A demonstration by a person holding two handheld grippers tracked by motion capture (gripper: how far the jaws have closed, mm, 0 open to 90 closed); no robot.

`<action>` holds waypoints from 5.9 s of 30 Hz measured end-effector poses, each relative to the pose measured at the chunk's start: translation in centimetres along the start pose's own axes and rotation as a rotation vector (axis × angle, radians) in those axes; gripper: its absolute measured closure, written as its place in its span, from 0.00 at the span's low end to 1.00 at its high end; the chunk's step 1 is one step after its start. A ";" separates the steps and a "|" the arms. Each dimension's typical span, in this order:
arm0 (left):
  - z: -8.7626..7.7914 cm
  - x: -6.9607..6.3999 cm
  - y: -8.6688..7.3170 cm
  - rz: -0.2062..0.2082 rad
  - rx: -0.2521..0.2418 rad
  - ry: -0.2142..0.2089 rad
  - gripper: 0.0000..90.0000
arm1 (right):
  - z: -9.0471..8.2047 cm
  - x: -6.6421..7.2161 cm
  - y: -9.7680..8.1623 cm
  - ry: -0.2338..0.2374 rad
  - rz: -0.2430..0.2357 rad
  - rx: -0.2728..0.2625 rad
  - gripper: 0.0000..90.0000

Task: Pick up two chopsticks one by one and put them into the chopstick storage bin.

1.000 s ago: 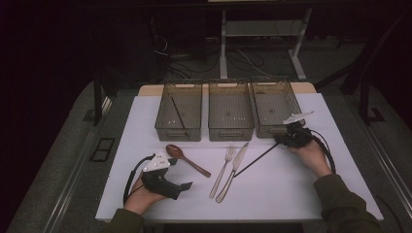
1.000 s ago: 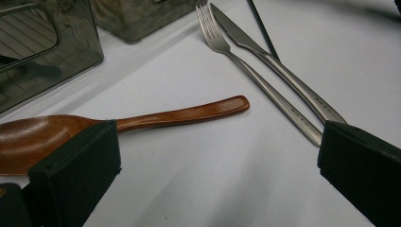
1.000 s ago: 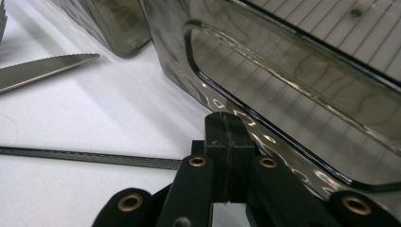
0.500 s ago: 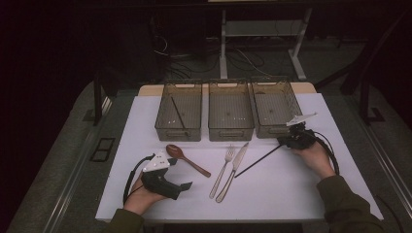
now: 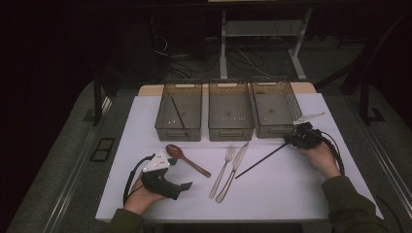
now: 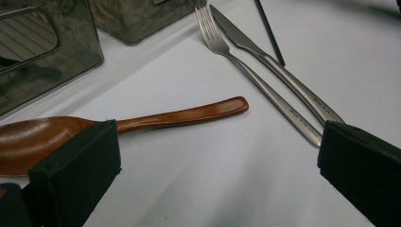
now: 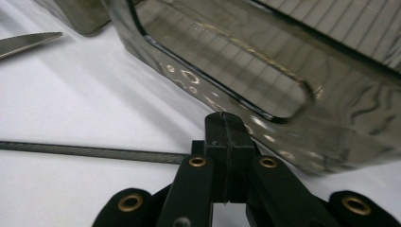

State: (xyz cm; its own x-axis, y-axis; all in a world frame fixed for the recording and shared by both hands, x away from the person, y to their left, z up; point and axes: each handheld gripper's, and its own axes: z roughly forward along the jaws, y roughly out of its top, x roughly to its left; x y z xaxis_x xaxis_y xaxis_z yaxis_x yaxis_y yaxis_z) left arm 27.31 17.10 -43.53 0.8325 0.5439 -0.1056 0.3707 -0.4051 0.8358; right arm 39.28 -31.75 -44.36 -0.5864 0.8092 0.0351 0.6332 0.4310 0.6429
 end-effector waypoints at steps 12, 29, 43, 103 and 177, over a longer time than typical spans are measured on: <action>0.0 0.0 0.0 0.000 0.000 0.000 0.00 | 0.1 -0.3 -0.1 -0.014 -0.003 0.007 0.99; 0.1 -0.1 0.0 0.003 0.003 -0.001 0.00 | -1.2 -0.8 -1.4 -0.012 0.008 0.031 0.99; 0.1 -0.2 0.1 0.005 0.005 -0.003 0.00 | -2.2 -0.9 -2.6 -0.003 0.008 0.040 0.99; 0.4 -0.4 0.1 0.008 0.010 -0.010 0.00 | -7.4 1.0 -7.3 0.135 -0.020 -0.003 0.89; 0.4 -0.5 0.1 0.020 0.018 -0.014 0.00 | 1.7 10.0 1.3 0.359 -0.313 -0.034 0.83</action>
State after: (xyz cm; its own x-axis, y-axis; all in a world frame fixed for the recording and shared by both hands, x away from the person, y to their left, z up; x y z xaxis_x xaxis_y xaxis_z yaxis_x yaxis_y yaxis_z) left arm 27.14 16.53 -43.56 0.8456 0.5250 -0.0964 0.3608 -0.4289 0.8282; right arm 35.13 -22.41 -44.47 -0.8875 0.4512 0.0937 0.3848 0.6137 0.6894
